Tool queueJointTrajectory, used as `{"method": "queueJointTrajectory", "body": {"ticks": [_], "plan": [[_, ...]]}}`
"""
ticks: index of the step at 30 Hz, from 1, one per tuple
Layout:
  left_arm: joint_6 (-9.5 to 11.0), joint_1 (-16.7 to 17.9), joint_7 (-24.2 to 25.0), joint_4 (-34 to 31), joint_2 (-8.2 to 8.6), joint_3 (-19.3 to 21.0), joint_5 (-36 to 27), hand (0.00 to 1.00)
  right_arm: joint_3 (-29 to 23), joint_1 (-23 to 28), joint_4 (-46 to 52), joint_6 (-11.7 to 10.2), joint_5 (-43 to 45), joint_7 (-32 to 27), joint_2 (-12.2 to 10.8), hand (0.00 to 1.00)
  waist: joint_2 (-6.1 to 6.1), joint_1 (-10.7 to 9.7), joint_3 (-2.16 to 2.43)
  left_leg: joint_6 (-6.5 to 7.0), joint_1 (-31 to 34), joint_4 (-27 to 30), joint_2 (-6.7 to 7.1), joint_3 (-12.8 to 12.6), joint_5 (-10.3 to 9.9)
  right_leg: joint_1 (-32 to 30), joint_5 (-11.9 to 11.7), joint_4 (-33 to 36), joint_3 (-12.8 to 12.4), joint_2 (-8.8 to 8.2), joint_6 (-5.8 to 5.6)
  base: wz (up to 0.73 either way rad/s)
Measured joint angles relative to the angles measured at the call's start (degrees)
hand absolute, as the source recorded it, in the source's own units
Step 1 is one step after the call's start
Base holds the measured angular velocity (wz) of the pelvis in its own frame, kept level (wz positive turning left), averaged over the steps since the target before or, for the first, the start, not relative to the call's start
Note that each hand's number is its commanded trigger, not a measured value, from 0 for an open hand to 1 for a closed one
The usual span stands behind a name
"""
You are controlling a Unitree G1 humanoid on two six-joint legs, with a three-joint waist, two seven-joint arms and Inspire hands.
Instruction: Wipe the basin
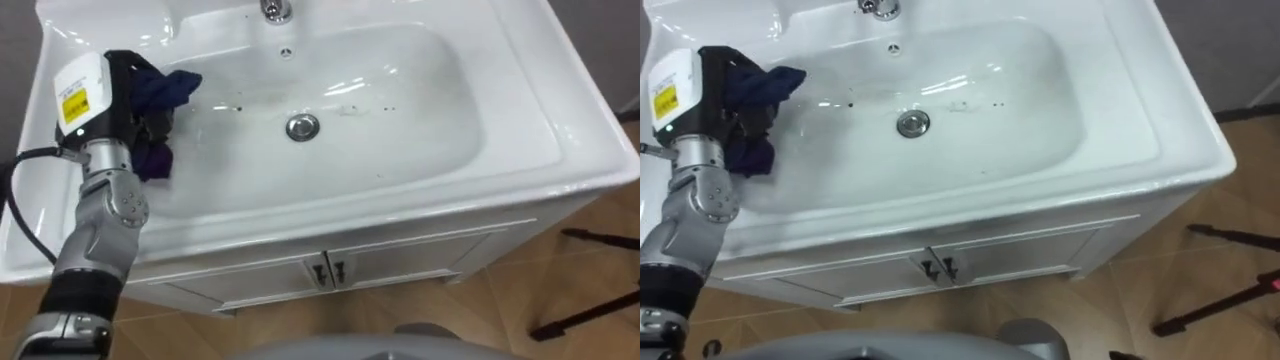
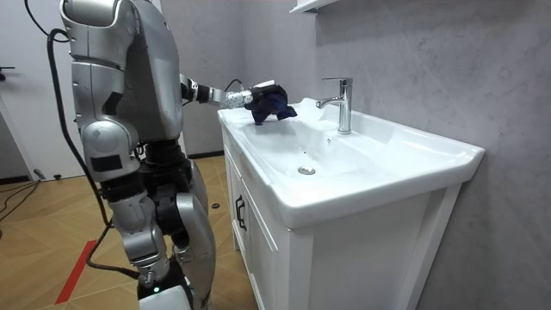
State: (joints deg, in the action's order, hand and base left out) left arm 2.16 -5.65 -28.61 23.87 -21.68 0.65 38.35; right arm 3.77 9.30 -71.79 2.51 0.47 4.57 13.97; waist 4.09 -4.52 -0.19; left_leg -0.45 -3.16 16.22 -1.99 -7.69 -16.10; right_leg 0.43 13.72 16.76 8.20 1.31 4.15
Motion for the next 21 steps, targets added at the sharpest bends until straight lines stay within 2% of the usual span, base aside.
{"method": "queueJointTrajectory", "body": {"ticks": [7,11,14,16,21], "plan": [[0.2,1.6,-0.1,-3.1,-1.03,1.4,0.1,1.00,0.1,-1.1,-3.0,0.0,-0.1,0.8,0.0,0.00,0.03,1.7,0.00,0.10,-1.5,-0.6,0.19,0.4,0.1,1.3,0.1,-0.9,0.2,-0.08,-0.12,0.02],[0.2,1.7,-1.0,-3.1,-2.31,1.8,0.1,1.00,0.0,-0.8,-4.0,0.1,0.3,2.0,0.3,0.00,0.13,2.6,0.02,0.11,-1.6,-0.6,0.24,0.4,0.1,1.5,0.0,-1.3,0.2,-0.10,-0.22,0.00],[-0.2,2.2,-2.2,-3.1,-2.36,3.0,0.0,1.00,0.0,-0.5,-4.0,0.8,1.7,2.1,1.0,0.00,0.64,3.1,0.23,0.18,-1.6,-0.7,0.35,0.5,0.1,1.6,0.0,-1.5,0.2,-0.19,-0.33,0.00],[-0.8,3.8,-2.4,-3.1,-2.35,3.9,0.3,1.00,-0.1,-0.5,-4.0,1.2,2.5,2.1,1.3,0.00,1.07,3.1,0.44,0.25,-1.7,-0.9,0.41,0.5,0.2,1.8,-0.1,-1.2,0.4,-0.24,-0.39,0.00],[-2.3,7.1,-2.4,-3.0,-2.31,4.0,0.6,1.00,-0.1,-0.5,-4.2,1.3,2.9,1.9,1.6,0.00,1.25,3.0,0.22,0.25,-2.5,-1.1,0.51,1.8,0.2,3.1,-0.1,-2.1,1.0,-0.23,-0.40,0.08]]}}
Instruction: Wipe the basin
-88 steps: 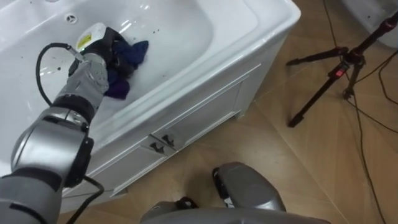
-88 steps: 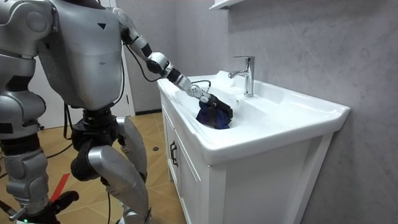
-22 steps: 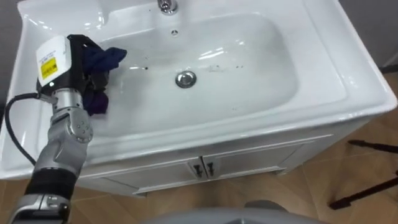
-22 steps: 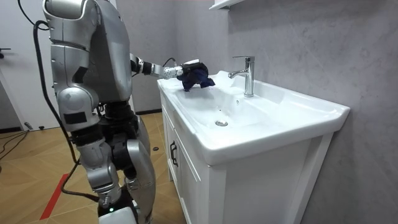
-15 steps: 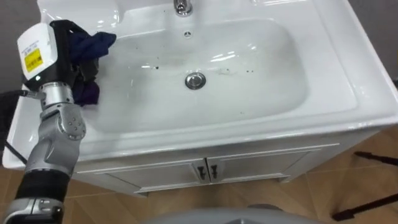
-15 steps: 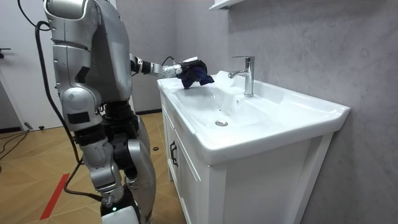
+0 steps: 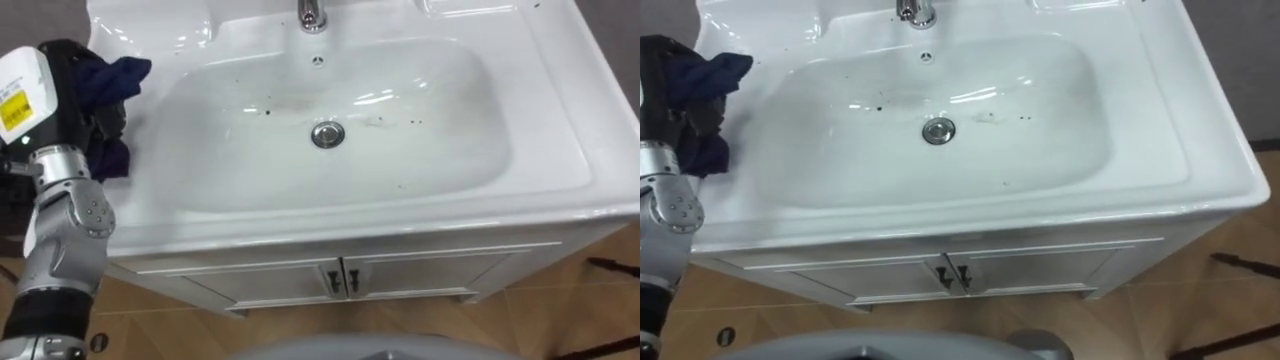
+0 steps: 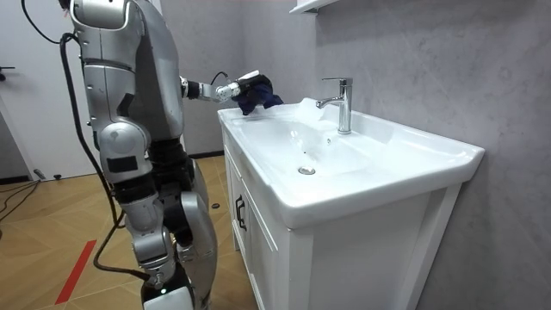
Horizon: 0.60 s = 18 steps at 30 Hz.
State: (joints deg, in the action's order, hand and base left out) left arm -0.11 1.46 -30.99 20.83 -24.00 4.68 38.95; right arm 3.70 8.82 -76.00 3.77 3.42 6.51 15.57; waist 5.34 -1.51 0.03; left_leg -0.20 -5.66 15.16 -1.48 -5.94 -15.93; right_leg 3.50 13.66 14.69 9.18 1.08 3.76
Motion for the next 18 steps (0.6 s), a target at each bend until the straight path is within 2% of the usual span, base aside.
{"method": "queueJointTrajectory", "body": {"ticks": [11,14,15,18], "plan": [[-1.4,2.4,0.7,0.0,0.07,0.0,0.0,1.00,-0.6,-0.5,0.2,0.3,1.4,0.6,0.4,0.00,-0.14,0.2,-0.10,0.04,0.0,0.0,0.11,0.5,0.0,0.3,0.0,-0.7,0.2,0.02,-0.14,0.03],[-2.1,2.5,1.0,0.0,0.24,0.0,0.0,0.12,-0.6,-0.8,0.2,1.2,1.5,0.6,0.4,0.00,-0.27,0.2,-0.07,0.04,-0.1,-0.3,0.13,0.5,0.0,0.3,0.0,-0.7,0.2,0.02,-0.15,0.00],[-2.3,2.5,1.4,0.0,0.24,0.0,0.0,0.00,-0.6,-0.8,0.2,1.3,1.5,0.6,0.4,0.00,-0.30,0.3,-0.07,0.04,-0.2,-0.5,0.13,0.5,0.0,0.3,0.0,-0.7,0.2,0.02,-0.16,0.00],[-2.6,2.6,1.8,0.0,0.34,-0.1,-0.1,0.00,-0.6,-0.8,0.3,1.3,1.4,0.6,0.4,0.00,-0.49,0.1,-0.07,0.04,-0.5,-0.8,0.13,0.5,0.0,0.5,0.0,-0.9,0.2,0.03,-0.16,0.00]]}}
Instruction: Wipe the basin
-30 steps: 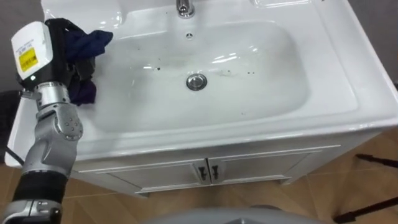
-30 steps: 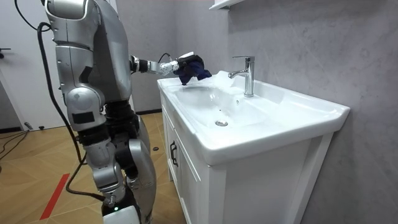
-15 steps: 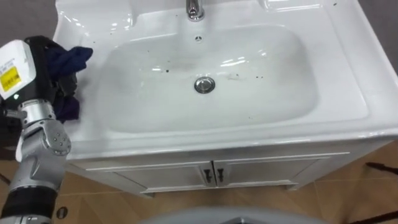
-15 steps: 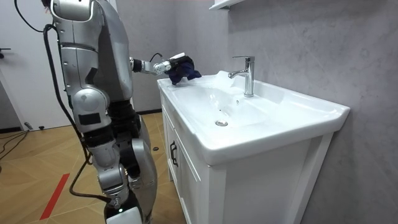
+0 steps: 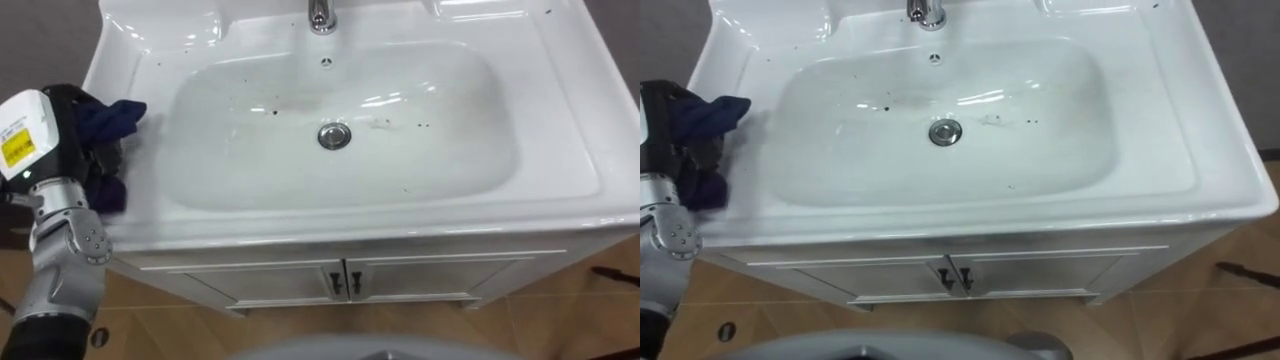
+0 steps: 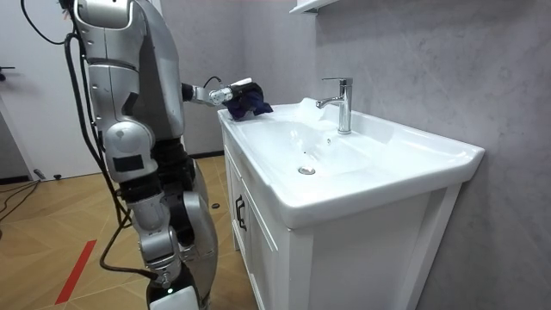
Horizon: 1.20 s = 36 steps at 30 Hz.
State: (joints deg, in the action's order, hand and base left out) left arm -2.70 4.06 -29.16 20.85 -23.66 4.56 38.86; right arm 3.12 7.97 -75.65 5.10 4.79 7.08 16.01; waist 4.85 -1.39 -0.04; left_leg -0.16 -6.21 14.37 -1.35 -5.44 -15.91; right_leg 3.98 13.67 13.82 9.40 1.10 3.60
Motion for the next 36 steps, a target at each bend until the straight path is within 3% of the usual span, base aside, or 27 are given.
{"method": "queueJointTrajectory", "body": {"ticks": [5,12,23,26,28,36], "plan": [[-1.1,0.0,0.1,0.0,0.58,-0.2,-0.1,0.00,0.0,-0.1,0.2,0.1,0.0,-0.1,0.0,0.00,-0.20,-0.3,0.04,0.07,-0.4,-0.8,0.02,0.0,0.0,0.1,0.0,-0.1,0.0,0.02,-0.01,0.00],[-1.1,0.0,0.1,0.0,2.90,-0.2,-1.2,0.00,0.0,-0.1,0.6,0.7,0.0,-0.1,-0.2,0.00,-0.25,-0.4,0.06,0.07,-0.4,-0.8,0.02,0.1,0.1,0.1,0.0,0.1,0.0,0.04,-0.03,0.00],[-0.9,0.0,0.1,-0.4,2.91,-0.2,-1.1,0.00,0.0,-0.1,0.8,0.7,0.3,-0.1,-0.3,0.00,-0.43,-1.4,0.19,0.08,-0.6,-0.8,0.02,-0.1,0.1,0.2,-0.1,0.0,-0.7,0.10,-0.09,-0.02],[-0.5,0.0,0.0,-1.2,2.82,-0.2,-1.1,0.00,0.0,-0.2,0.4,0.6,0.3,-0.1,-0.3,0.00,-0.20,-1.5,0.10,0.08,-0.7,-0.8,0.03,0.0,0.0,0.4,-0.1,-0.1,-0.6,0.10,-0.12,0.00],[0.1,0.0,0.0,-1.5,2.77,-0.2,-1.1,0.00,0.0,-0.4,-0.2,0.5,0.2,-0.1,-0.3,0.00,0.18,-1.6,-0.23,0.08,-1.3,-0.9,0.06,-0.1,0.0,1.0,-0.1,-0.3,-0.6,0.08,-0.14,0.00],[0.8,0.0,-0.4,-1.7,2.73,-0.2,-0.5,0.00,0.0,-1.2,-1.0,-0.2,0.3,0.0,-0.3,0.00,0.84,-1.6,-0.30,0.07,-1.3,-0.9,0.05,-0.1,0.1,1.0,-0.1,-0.3,-0.6,0.10,-0.14,0.00]]}}
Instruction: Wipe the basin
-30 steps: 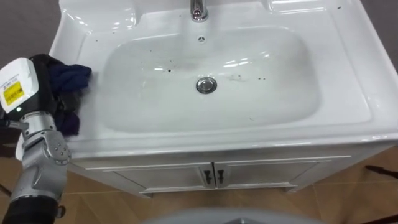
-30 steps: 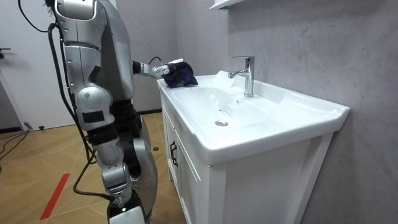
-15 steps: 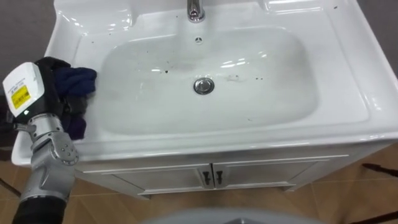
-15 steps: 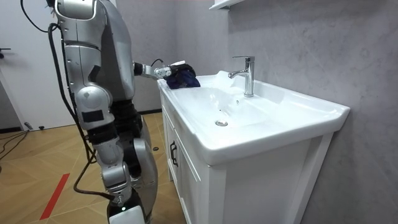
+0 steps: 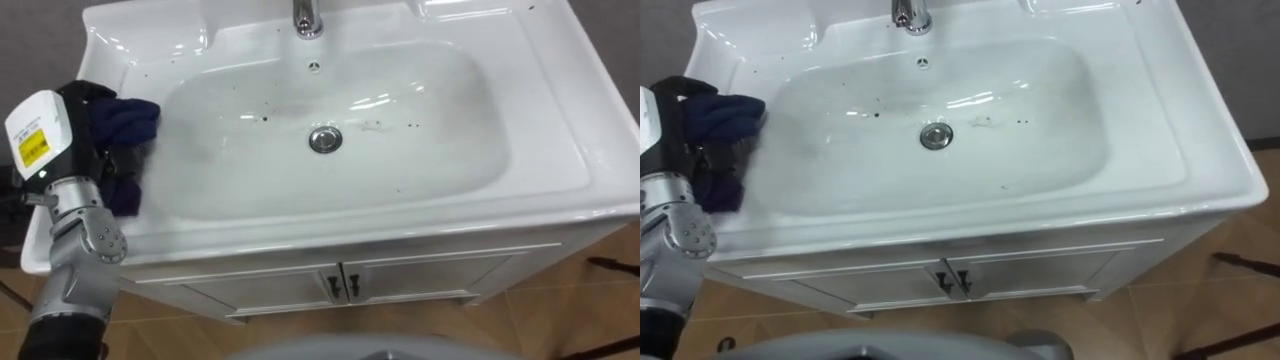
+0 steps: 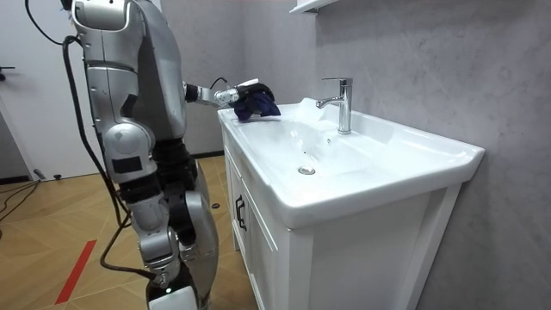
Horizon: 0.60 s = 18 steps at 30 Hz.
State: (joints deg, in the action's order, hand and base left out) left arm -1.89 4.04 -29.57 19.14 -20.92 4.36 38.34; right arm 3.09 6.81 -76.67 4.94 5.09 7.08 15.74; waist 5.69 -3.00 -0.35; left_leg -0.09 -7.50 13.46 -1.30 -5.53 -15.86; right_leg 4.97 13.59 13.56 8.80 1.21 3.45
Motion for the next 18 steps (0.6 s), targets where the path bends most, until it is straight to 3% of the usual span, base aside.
{"method": "queueJointTrajectory", "body": {"ticks": [5,6,7,18], "plan": [[-0.1,0.0,0.0,0.0,-0.55,0.1,0.1,0.00,-1.0,-0.1,0.0,0.1,0.1,0.2,0.0,0.00,-0.07,0.3,0.01,0.00,0.0,-0.1,0.03,0.0,0.0,-0.1,0.0,0.0,-0.1,0.00,0.00,0.00],[-0.1,0.0,0.0,0.0,-0.73,0.2,0.2,0.54,-1.0,-0.1,0.0,0.1,0.2,0.2,0.0,0.00,-0.08,0.4,0.02,0.00,0.0,-0.1,0.03,0.0,0.0,-0.1,0.0,0.0,-0.1,0.00,0.00,0.00],[-0.2,0.0,0.0,0.0,-0.83,0.3,0.8,1.00,-1.0,0.0,0.0,0.1,0.2,0.3,0.0,0.00,-0.09,0.4,0.01,0.00,0.0,-0.1,0.03,-0.2,0.0,-0.1,0.0,0.0,-0.1,0.00,0.00,0.00],[-2.1,0.0,1.7,0.0,-1.09,1.6,4.0,1.00,-1.0,0.6,0.5,1.4,0.2,1.8,0.1,0.00,-0.51,1.5,0.52,0.00,0.0,-0.2,-0.01,-0.4,0.0,0.2,-0.2,-0.8,-0.2,0.07,-0.12,-0.01]]}}
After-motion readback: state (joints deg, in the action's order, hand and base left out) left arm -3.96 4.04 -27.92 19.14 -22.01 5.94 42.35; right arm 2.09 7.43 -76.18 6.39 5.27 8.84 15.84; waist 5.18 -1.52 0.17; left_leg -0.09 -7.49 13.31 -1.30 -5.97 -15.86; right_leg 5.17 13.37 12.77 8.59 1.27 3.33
